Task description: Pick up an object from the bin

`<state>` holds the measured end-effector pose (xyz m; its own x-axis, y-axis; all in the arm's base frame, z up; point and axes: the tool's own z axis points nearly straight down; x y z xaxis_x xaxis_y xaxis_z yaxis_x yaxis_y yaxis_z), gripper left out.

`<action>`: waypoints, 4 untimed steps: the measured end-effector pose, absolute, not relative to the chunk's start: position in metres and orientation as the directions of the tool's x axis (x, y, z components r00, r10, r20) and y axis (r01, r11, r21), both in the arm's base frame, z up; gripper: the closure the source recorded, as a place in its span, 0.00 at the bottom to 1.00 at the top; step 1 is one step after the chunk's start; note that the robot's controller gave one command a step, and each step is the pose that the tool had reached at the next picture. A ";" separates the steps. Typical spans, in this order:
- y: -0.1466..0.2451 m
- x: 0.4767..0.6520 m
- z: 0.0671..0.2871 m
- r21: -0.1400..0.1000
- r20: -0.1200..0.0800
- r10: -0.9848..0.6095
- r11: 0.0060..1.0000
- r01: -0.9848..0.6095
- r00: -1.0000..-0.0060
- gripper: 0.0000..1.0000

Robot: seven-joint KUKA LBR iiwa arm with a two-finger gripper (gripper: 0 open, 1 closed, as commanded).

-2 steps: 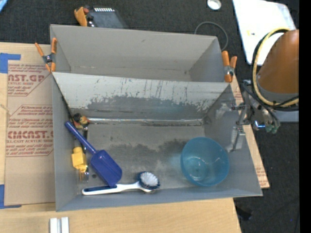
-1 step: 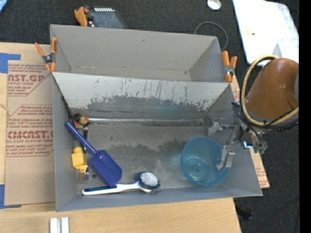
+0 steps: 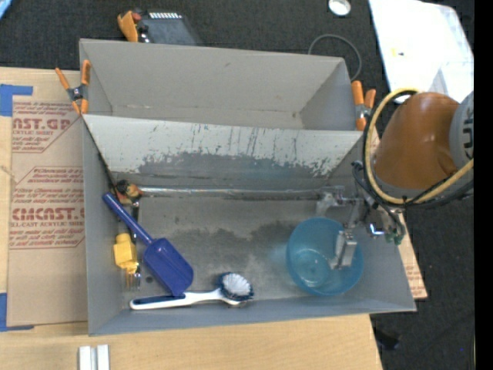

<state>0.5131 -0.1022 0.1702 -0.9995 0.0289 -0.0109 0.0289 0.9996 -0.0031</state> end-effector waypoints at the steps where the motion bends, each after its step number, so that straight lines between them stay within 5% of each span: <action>1: -0.063 0.540 0.205 0.001 -0.006 0.051 0.999 0.051 -0.999 0.00; 2: -0.071 0.547 0.127 -0.003 -0.014 0.086 0.996 0.086 -0.996 0.00; 3: -0.067 0.547 0.072 -0.003 -0.018 0.065 0.998 0.066 -0.998 1.00; 4: -0.067 0.547 0.072 -0.003 -0.018 0.066 0.998 0.066 -0.998 1.00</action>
Offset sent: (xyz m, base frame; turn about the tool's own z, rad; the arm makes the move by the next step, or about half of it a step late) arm 0.0339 0.0293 -0.0497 0.0631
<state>0.5465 -0.0667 0.0721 -0.9977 0.0658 -0.0181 0.0659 0.9978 -0.0027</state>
